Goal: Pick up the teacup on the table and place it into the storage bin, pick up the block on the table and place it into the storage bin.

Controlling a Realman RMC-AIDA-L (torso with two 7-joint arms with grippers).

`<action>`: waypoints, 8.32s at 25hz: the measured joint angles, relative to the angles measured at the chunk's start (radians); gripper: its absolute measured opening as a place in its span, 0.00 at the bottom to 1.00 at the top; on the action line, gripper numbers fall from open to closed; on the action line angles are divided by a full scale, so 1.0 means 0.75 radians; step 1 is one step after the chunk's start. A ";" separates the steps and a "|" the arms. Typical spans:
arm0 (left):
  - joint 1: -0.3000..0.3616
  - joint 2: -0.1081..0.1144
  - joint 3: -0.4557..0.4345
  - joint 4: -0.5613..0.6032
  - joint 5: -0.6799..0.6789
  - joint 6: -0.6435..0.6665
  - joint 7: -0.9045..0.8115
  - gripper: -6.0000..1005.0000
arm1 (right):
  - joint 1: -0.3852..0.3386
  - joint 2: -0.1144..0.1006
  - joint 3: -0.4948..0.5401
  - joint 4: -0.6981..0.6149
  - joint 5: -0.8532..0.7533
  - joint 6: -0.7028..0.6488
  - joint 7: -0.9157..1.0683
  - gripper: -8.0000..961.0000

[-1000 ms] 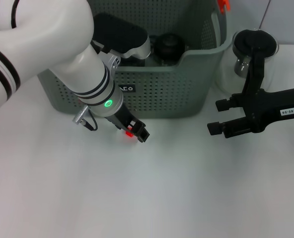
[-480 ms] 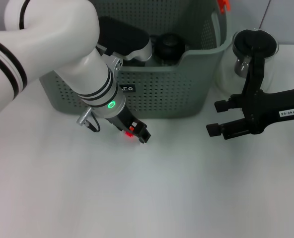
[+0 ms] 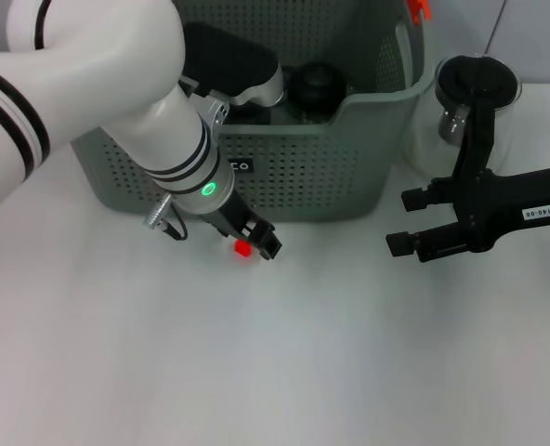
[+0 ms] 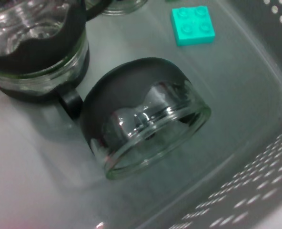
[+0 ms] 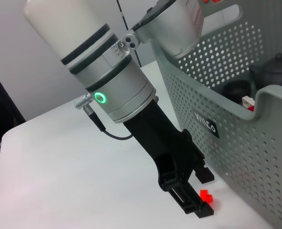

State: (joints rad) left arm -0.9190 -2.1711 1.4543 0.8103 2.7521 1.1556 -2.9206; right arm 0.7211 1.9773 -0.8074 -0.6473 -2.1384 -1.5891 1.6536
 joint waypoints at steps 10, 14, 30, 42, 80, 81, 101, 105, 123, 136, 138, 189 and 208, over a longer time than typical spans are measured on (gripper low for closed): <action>0.000 -0.001 0.002 -0.014 0.019 -0.008 -0.011 0.63 | 0.003 0.000 -0.001 0.000 0.002 0.004 0.000 0.96; 0.000 -0.002 0.007 -0.015 0.020 -0.007 -0.012 0.62 | 0.003 0.000 -0.001 0.000 0.001 0.006 -0.001 0.96; 0.000 -0.005 0.010 -0.027 0.012 -0.019 -0.011 0.61 | -0.004 0.004 -0.002 0.000 0.003 0.005 -0.005 0.96; 0.000 -0.006 0.019 -0.031 0.012 -0.021 -0.008 0.49 | -0.002 0.004 -0.003 0.000 0.004 0.004 -0.006 0.96; -0.005 -0.006 0.061 0.015 0.022 0.054 0.002 0.19 | -0.009 0.002 0.006 0.000 0.005 0.003 -0.006 0.96; -0.002 -0.006 0.062 0.025 0.023 0.061 0.003 0.19 | -0.009 0.001 0.007 0.000 0.005 0.004 -0.006 0.96; 0.292 0.002 -0.259 0.688 -0.310 0.571 0.278 0.19 | -0.007 -0.012 0.011 0.000 0.008 0.015 -0.009 0.96; 0.311 0.006 -0.434 0.813 -0.482 0.712 0.381 0.19 | -0.004 -0.012 0.011 0.000 0.008 0.016 -0.015 0.96; 0.100 0.224 -0.867 0.428 -0.517 0.292 0.677 0.20 | -0.008 0.037 0.058 0.000 0.010 0.028 -0.041 0.96; 0.126 0.184 -0.836 0.460 -0.369 0.147 0.674 0.46 | -0.006 0.042 0.058 0.000 0.010 0.027 -0.040 0.96; 0.152 0.175 -0.846 0.516 -0.387 0.180 0.680 0.51 | -0.006 0.042 0.058 0.000 0.010 0.026 -0.043 0.96; 0.522 0.024 -0.825 -0.273 -1.052 0.558 2.214 0.94 | -0.222 0.079 0.050 0.053 0.112 -0.038 -0.451 0.95; 0.518 0.014 -0.822 -0.277 -1.049 0.544 2.152 0.94 | -0.196 0.052 0.013 0.033 0.035 -0.071 -0.458 0.95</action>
State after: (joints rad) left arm -0.5303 -2.1607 0.8376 0.6026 1.9651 1.5637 -1.3063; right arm 0.5738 2.0160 -0.7977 -0.6227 -2.1124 -1.6424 1.3103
